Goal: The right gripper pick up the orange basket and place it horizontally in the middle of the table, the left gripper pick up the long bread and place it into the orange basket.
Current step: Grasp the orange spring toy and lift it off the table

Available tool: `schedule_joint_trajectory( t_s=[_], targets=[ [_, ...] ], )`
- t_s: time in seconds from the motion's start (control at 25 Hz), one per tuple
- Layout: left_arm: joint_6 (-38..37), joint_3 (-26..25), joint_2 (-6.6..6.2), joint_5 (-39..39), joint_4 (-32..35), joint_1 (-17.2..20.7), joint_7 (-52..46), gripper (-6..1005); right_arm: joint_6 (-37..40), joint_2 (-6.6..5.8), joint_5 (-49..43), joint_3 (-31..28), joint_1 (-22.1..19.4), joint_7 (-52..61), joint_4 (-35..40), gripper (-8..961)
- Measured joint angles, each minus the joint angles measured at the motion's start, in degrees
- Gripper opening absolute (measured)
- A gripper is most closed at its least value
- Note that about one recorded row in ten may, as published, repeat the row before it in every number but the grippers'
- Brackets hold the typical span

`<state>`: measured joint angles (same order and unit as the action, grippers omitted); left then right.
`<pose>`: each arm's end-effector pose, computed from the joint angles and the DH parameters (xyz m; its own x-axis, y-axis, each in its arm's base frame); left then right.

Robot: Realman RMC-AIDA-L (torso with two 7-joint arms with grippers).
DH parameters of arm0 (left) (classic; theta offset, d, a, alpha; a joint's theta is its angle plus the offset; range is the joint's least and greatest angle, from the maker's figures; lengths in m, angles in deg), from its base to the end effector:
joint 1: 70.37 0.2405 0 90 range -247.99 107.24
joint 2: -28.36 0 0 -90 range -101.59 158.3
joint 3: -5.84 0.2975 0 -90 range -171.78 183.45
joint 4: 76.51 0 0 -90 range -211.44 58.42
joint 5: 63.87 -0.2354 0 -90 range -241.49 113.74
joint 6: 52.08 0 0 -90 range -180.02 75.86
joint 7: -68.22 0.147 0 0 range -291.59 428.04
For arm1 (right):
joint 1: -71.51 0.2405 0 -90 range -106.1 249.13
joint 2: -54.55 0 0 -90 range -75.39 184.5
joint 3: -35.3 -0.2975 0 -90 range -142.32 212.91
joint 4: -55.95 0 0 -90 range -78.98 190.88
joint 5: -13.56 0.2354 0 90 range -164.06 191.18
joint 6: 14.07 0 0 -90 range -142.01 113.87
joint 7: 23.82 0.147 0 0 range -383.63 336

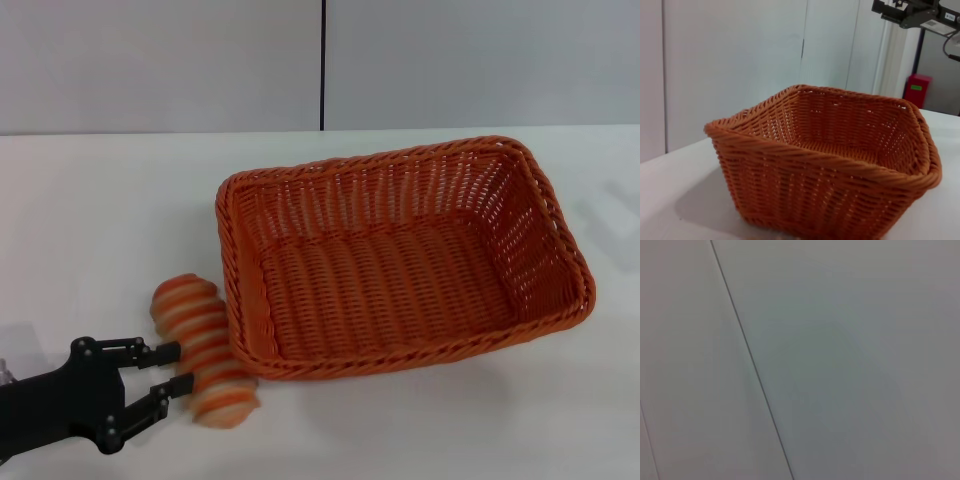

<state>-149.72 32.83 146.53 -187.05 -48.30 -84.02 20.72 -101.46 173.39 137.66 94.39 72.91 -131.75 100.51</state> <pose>-0.4086 0.2259 -0.0314 0.8310 0.2256 0.5084 0.3956 -0.8823 -0.2551 0.3610 0.2674 0.0531 0.3787 -0.0240 -0.9252 -0.7287 -0.6241 -0.2821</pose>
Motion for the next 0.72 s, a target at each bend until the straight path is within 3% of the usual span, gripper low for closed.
schedule_joint_trajectory(
  t_s=[0.72],
  targets=[
    [2.9,2.8,0.26,-0.4,-2.2,-0.3,2.3,313,0.3,-0.11,-0.6,-0.2,0.9,0.0,-1.2,631]
  ],
)
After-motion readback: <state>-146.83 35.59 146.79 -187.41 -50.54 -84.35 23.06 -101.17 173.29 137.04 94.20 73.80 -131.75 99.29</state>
